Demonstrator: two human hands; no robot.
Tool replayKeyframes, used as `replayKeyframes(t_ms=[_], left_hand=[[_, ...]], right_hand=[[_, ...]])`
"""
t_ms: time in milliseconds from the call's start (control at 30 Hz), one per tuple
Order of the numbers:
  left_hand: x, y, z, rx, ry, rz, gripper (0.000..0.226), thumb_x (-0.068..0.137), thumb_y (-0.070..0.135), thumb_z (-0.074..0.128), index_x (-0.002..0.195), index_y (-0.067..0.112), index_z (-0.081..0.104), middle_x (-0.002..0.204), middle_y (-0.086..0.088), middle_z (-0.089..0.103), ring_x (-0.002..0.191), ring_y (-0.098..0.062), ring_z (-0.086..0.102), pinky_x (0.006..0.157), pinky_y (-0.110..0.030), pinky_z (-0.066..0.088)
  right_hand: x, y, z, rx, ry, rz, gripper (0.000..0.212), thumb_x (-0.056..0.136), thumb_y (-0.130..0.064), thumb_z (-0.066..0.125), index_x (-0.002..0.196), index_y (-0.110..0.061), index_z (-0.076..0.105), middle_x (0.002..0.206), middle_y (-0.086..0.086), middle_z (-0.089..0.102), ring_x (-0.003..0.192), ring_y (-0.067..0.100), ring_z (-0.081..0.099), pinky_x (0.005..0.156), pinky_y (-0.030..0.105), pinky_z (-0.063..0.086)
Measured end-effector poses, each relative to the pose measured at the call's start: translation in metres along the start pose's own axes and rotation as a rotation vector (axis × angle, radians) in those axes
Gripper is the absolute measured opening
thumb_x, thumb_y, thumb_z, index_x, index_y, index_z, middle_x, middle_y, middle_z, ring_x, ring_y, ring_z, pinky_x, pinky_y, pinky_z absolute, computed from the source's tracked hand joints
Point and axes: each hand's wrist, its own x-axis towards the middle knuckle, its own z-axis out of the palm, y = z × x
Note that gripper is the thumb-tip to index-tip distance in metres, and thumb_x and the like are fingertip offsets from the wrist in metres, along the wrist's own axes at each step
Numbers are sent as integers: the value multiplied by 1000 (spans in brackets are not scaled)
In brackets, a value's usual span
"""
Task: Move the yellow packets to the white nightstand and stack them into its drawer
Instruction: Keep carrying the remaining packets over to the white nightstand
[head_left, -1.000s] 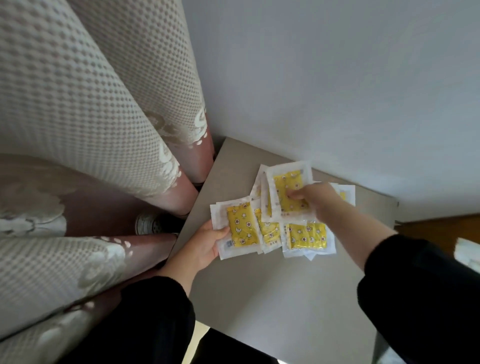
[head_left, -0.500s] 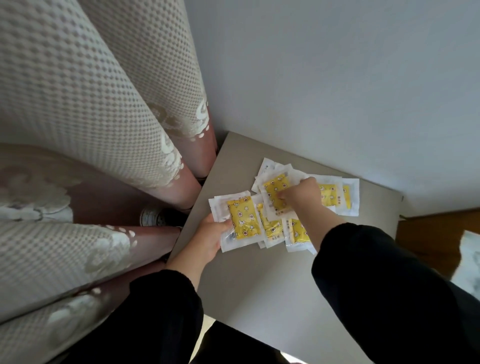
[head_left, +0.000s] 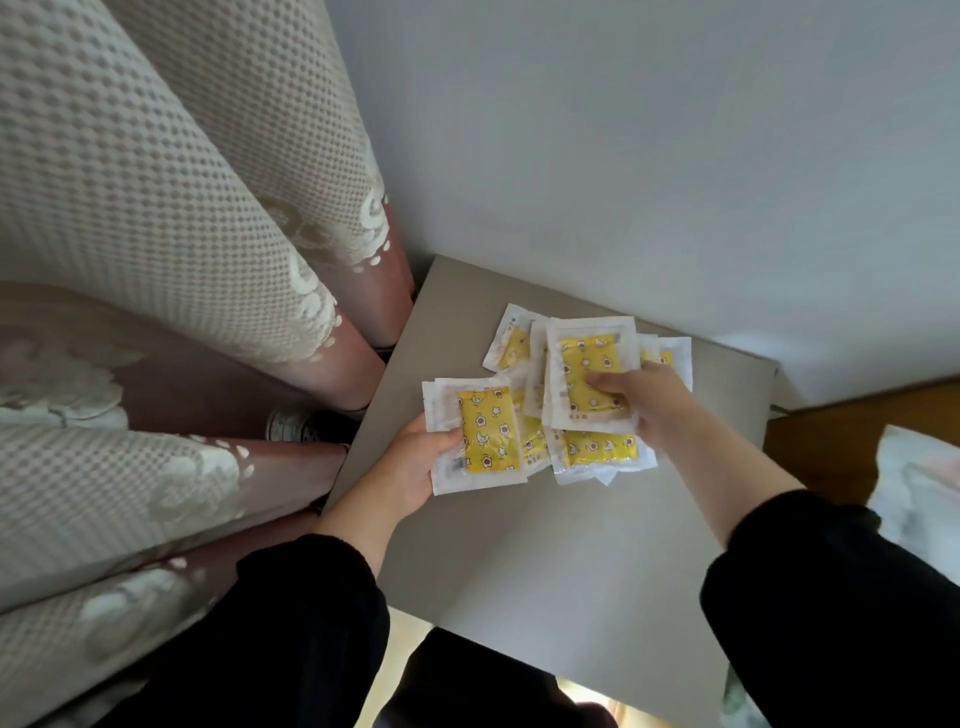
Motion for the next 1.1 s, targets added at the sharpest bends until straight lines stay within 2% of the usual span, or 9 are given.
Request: replayKeyframes(t_ms=[167,233,400,500,667,800,900,1000,1100], left_hand=[[-17,-8,28,70,32,15,33,96,-5,45,124,9,55,105,-7,66,93,-24,64,82,-39,53],[-27,-13,40,98,56,21,34,95,-5,47,126,7,54,109,-9,65,98,-27,62,84,-40,52],[-72,-25,67,205,136,20,33,95,-4,51,126,7,55,120,-11,62,109,-29,60,97,-49,47],[-101,-36,74,290,155,22,35,94,-2,53,128,8,55,121,-8,62,114,-28,59,101,-50,45],[-144,-65,70,436,91,17,35,94,-1,53,127,12,55,127,-10,61,117,-27,58,103,-48,44],[-176,-88,51,620,46,48,30,94,0,51,118,18,57,118,-5,63,113,-26,59,100,-45,47],[-207,-108,31,740,-13,31,25,95,0,48,95,23,59,101,0,64,104,-24,62,94,-42,50],[-241,-133,7,876,-76,14,31,95,1,46,79,27,56,88,4,64,90,-20,63,84,-36,53],[-272,-161,-12,1017,-168,45,30,95,-1,46,83,24,57,84,7,61,81,-13,59,69,-25,47]], right_hand=[[-23,26,-20,41,3,48,27,71,2,77,93,-8,67,94,11,72,88,30,70,86,45,55],[-36,34,-24,45,-3,58,33,68,4,78,97,-9,68,96,10,73,91,31,69,89,47,53],[-87,44,-43,25,73,46,21,73,2,76,79,-13,62,88,5,68,93,28,66,90,41,52],[-118,57,-56,8,84,53,24,71,-2,79,84,-13,63,101,10,70,94,30,67,91,45,52],[-175,104,-65,43,81,48,33,74,1,75,105,-4,66,103,13,71,92,31,69,88,49,54],[-224,159,-53,126,155,58,19,77,2,73,91,-9,65,96,10,71,83,25,68,78,40,57],[-265,204,-36,193,219,75,16,79,0,72,86,-11,63,86,4,68,77,19,67,68,31,55],[-303,255,-17,282,282,118,21,77,-2,74,96,-7,66,92,7,71,85,23,69,78,38,57],[-346,308,-1,351,348,170,30,75,-3,76,104,-7,67,98,8,72,88,25,69,84,42,56]])
